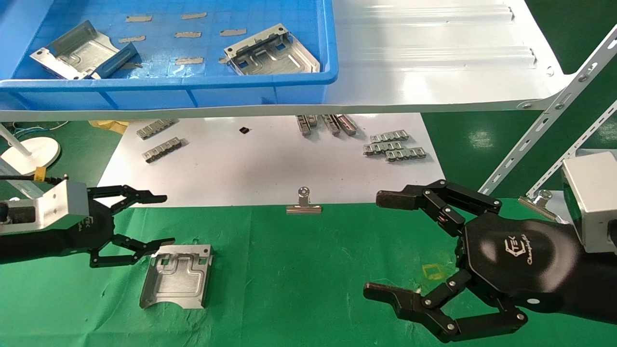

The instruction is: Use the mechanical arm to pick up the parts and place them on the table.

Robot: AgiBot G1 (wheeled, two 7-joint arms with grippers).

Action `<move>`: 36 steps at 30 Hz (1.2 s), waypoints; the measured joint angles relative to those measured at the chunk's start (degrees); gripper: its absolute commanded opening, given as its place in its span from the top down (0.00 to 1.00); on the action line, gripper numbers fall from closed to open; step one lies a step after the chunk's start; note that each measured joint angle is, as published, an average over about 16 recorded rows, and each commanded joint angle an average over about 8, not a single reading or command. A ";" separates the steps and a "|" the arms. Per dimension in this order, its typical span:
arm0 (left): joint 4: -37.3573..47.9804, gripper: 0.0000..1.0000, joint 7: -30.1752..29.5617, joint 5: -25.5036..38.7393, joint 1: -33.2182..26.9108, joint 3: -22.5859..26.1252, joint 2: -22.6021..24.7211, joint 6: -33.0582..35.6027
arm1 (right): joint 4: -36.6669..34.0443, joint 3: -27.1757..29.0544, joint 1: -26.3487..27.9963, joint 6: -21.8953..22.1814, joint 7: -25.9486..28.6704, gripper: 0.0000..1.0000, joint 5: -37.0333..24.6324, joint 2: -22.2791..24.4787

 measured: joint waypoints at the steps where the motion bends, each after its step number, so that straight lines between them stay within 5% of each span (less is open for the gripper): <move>1: 0.02 0.00 -0.09 -0.06 0.00 -0.03 -0.02 0.00 | 0.00 0.00 0.00 0.00 0.00 0.00 0.00 0.00; 14: -4.58 0.00 -2.89 -1.06 2.22 -1.85 -0.65 -0.41 | 0.00 0.00 0.00 0.01 0.00 0.00 0.00 0.00; 36: -27.99 0.00 -20.54 -8.09 13.94 -12.13 -4.39 -2.37 | 0.00 0.00 0.00 0.01 0.00 0.00 0.00 0.00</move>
